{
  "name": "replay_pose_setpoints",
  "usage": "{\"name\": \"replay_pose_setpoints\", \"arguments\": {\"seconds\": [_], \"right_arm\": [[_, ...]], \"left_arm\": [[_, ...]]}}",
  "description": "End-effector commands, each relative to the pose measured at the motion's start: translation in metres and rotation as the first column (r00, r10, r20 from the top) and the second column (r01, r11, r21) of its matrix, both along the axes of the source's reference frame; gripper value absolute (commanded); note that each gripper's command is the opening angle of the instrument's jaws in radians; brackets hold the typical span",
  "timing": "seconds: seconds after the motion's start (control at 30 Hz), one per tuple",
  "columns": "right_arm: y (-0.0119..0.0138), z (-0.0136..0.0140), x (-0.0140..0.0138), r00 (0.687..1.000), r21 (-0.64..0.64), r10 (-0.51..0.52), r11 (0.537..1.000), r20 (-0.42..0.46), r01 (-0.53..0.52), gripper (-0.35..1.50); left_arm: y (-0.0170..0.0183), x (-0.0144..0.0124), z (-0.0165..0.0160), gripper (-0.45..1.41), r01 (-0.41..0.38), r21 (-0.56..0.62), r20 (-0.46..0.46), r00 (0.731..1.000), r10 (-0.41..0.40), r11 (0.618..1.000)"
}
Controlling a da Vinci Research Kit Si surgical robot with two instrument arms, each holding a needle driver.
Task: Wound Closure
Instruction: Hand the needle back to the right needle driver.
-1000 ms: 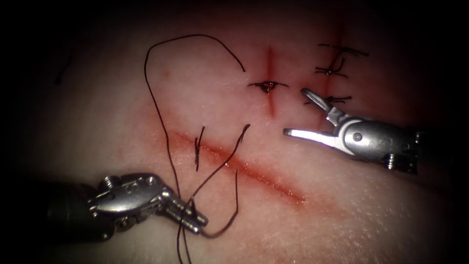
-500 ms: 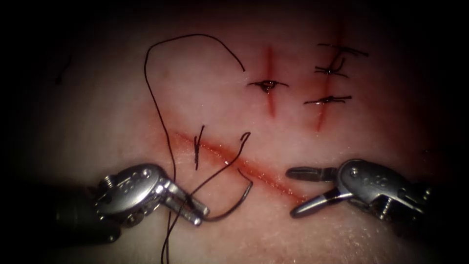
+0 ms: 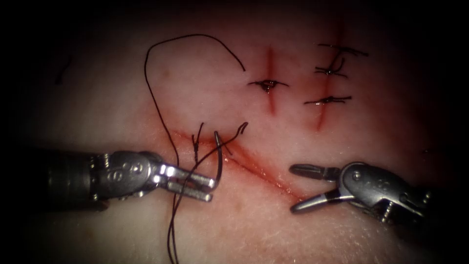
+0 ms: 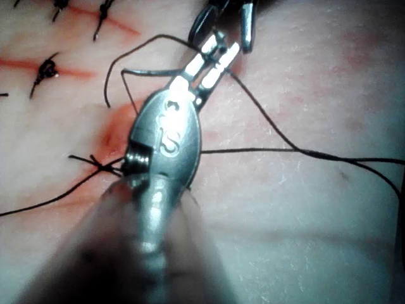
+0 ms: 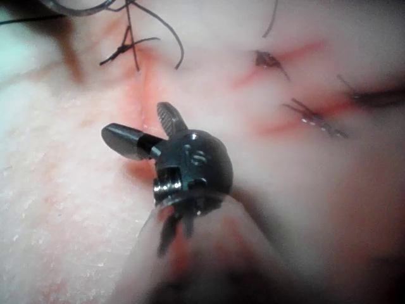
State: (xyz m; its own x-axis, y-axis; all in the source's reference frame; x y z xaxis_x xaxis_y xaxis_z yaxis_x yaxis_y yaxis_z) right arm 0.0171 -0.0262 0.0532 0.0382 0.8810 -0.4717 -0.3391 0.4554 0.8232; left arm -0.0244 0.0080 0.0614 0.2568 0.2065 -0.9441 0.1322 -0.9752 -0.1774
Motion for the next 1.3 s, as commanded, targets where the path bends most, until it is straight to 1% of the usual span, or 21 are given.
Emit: {"name": "replay_pose_setpoints", "arguments": {"seconds": [0.03,0.07,0.1,0.17,0.2,0.23,0.3,0.37,0.43,0.47,0.63,0.7,0.8,0.83,0.87,0.97,1.03,1.17,1.3], "right_arm": [[-0.0002,0.0003,0.002,0.998,0.081,0.046,0.996,-0.031,-0.044,0.46],[-0.0004,0.0004,0.0023,0.998,0.1,0.058,0.993,-0.037,-0.054,0.76],[-0.0005,0.0004,0.0027,0.997,0.122,0.068,0.991,-0.038,-0.063,1.15],[-0.0003,0.0002,0.0032,0.992,0.24,0.113,0.966,-0.048,-0.098,1.3],[-0.0001,0.0001,0.0037,0.987,0.312,0.149,0.942,-0.058,-0.124,1.35],[0.0002,0.0,0.0041,0.978,0.407,0.196,0.901,-0.07,-0.151,1.38],[0.0003,0.0,0.0049,0.972,0.475,0.216,0.867,-0.087,-0.15,1.33],[0.0004,0.0001,0.0055,0.972,0.492,0.214,0.859,-0.096,-0.141,1.28],[0.0006,0.0001,0.0061,0.969,0.517,0.227,0.843,-0.095,-0.147,1.26],[0.0007,0.0002,0.0068,0.967,0.547,0.236,0.825,-0.101,-0.144,1.25],[0.0009,0.0001,0.0088,0.972,0.598,0.216,0.792,-0.088,-0.122,1.23],[0.001,0.0003,0.0095,0.977,0.602,0.199,0.791,-0.075,-0.115,1.21],[0.0008,0.0007,0.0102,0.98,0.606,0.18,0.79,-0.079,-0.096,1.21],[0.0003,0.0012,0.0104,0.987,0.606,0.145,0.792,-0.07,-0.073,1.18],[0.0002,0.0015,0.0105,0.988,0.604,0.137,0.794,-0.065,-0.071,1.16],[-0.0002,0.0029,0.0112,0.989,0.594,0.139,0.801,-0.056,-0.079,1.18],[-0.0001,0.0033,0.0116,0.989,0.592,0.139,0.801,-0.053,-0.081,1.18],[0.0003,0.0038,0.0125,0.99,0.596,0.122,0.801,-0.071,-0.056,1.2],[0.0004,0.0037,0.0131,0.99,0.623,0.092,0.783,-0.11,-0.003,1.18]], "left_arm": [[-0.0002,-0.0006,0.0007,-0.45,0.015,-0.015,-0.02,1.0,-0.016,1.0],[-0.0001,-0.0007,0.0007,-0.45,0.028,-0.031,-0.034,0.999,-0.029,0.999],[0.0,-0.0007,0.0008,-0.45,0.043,-0.046,-0.047,0.998,-0.045,0.998],[0.0002,-0.0007,0.0009,-0.45,0.053,-0.068,-0.062,0.996,-0.058,0.996],[0.0006,-0.0007,0.001,-0.45,0.056,-0.09,-0.077,0.995,-0.063,0.994],[0.0007,-0.0008,0.0012,-0.45,0.041,-0.104,-0.116,0.992,-0.053,0.994],[0.0002,-0.001,0.0016,-0.45,0.013,-0.128,-0.159,0.987,-0.033,0.992],[-0.0005,-0.0013,0.0022,-0.45,-0.001,-0.145,-0.2,0.979,-0.028,0.989],[-0.0013,-0.0016,0.003,-0.45,-0.021,-0.17,-0.256,0.966,-0.023,0.985],[-0.002,-0.0019,0.0037,-0.45,-0.033,-0.185,-0.302,0.953,-0.025,0.982],[-0.0038,-0.0027,0.0055,-0.45,-0.073,-0.219,-0.393,0.919,-0.019,0.973],[-0.0041,-0.0028,0.0057,-0.45,-0.084,-0.232,-0.412,0.911,-0.02,0.969],[-0.0044,-0.0028,0.0055,-0.45,-0.087,-0.242,-0.423,0.906,-0.024,0.966],[-0.0045,-0.0026,0.0052,-0.45,-0.09,-0.246,-0.428,0.904,-0.024,0.965],[-0.0046,-0.0026,0.005,-0.45,-0.091,-0.251,-0.429,0.903,-0.027,0.964],[-0.0049,-0.0026,0.0045,-0.45,-0.099,-0.259,-0.438,0.899,-0.025,0.961],[-0.005,-0.0027,0.0042,-0.45,-0.104,-0.264,-0.437,0.899,-0.023,0.959],[-0.0052,-0.0027,0.0039,-0.45,-0.111,-0.273,-0.434,0.901,-0.019,0.956],[-0.0053,-0.0027,0.004,-0.45,-0.131,-0.271,-0.443,0.896,-0.003,0.953]]}}
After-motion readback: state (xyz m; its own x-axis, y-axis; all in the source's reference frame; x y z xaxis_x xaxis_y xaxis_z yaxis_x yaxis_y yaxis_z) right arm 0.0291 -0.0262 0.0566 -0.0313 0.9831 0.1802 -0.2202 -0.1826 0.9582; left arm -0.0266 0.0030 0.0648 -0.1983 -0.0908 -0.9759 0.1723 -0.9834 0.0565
